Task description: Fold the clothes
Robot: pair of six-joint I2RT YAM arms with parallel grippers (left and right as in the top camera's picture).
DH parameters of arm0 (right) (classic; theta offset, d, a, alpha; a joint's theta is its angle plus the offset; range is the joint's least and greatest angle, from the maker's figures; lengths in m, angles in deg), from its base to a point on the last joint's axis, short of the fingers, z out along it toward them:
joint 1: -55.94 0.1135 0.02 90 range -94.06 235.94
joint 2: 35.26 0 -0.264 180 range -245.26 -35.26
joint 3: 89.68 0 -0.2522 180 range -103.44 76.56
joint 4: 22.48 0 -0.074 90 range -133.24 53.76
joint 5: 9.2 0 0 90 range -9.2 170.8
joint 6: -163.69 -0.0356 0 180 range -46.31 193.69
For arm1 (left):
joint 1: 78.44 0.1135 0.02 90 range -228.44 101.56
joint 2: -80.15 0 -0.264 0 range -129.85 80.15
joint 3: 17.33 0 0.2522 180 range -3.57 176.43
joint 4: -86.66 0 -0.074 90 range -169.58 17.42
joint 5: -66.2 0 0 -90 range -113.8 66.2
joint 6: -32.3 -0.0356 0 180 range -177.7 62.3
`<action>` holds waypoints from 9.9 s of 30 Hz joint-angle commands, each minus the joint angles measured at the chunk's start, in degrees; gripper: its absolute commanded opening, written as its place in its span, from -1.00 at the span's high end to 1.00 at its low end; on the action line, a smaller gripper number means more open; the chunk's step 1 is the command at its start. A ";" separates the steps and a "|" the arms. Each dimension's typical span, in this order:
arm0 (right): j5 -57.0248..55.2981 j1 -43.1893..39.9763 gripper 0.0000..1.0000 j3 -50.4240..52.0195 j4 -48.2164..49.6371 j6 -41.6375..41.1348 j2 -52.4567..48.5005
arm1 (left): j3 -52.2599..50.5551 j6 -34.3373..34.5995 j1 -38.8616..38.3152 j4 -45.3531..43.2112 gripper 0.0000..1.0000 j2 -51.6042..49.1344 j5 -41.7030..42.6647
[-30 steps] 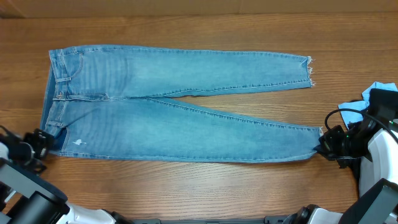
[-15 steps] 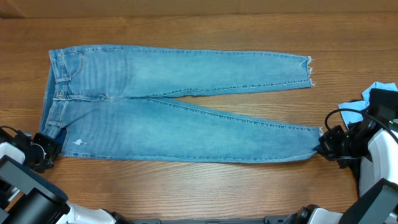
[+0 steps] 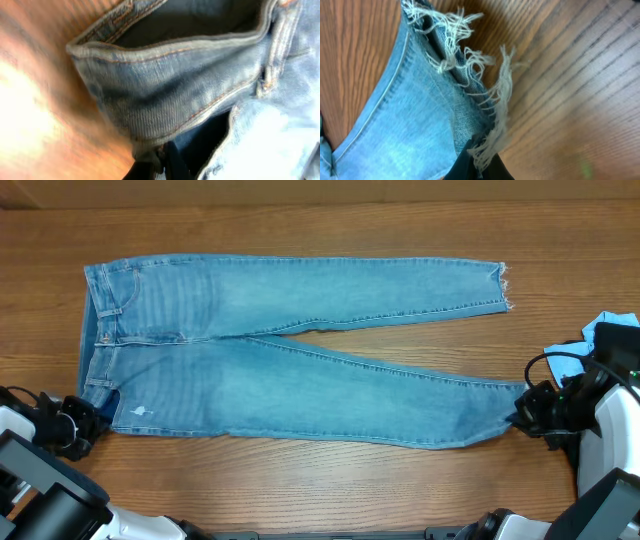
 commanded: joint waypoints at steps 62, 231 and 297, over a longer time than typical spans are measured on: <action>6.21 1.29 0.92 -47.17 -16.28 -5.55 -17.59 | 25.31 -1.14 -2.23 24.81 0.92 22.88 -11.19; 14.82 26.51 0.92 -31.78 30.16 -2.14 -38.49 | 10.58 -11.91 -27.56 16.52 0.74 14.36 -6.69; 2.91 46.90 0.92 -26.73 14.16 -1.36 -17.25 | 0.44 -6.64 -54.03 -25.79 0.92 -3.28 -10.64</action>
